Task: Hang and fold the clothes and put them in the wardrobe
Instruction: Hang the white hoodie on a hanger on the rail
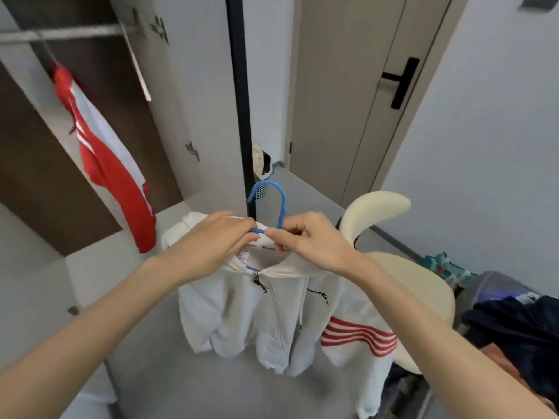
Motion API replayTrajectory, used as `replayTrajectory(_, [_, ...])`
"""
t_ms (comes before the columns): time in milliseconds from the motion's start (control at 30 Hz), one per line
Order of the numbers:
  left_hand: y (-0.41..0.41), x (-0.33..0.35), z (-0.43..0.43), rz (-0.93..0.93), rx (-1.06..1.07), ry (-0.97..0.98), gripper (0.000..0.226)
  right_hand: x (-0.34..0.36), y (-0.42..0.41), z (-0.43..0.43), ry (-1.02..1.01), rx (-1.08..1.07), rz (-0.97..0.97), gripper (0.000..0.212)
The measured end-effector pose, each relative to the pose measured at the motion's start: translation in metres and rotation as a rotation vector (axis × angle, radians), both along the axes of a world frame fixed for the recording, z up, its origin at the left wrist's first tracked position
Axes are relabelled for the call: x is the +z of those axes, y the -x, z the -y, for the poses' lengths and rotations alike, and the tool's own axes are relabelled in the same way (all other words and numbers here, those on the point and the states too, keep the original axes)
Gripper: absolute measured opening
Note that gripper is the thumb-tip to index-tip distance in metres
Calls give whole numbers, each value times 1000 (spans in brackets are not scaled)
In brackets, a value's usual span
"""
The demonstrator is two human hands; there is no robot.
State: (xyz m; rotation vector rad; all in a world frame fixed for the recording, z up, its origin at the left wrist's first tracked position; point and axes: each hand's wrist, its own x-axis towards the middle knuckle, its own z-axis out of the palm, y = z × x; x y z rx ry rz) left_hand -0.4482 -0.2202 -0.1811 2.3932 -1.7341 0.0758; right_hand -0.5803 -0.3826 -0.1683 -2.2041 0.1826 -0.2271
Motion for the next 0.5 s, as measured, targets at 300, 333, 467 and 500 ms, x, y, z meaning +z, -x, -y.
replayTrajectory(300, [-53,21,-71,-224,267,355,25,-8,-70,-19,490,133,103,19])
replayTrajectory(333, [-59,24,-78,-222,291,356,25,-10,-77,-24,532,140,125,21])
replayTrajectory(467, [-89,39,-113,-236,403,358,27,-7,-103,-37,775,139,177,23])
replayTrajectory(500, [-98,42,-122,-262,443,363,27,-7,-108,-38,843,121,168,24])
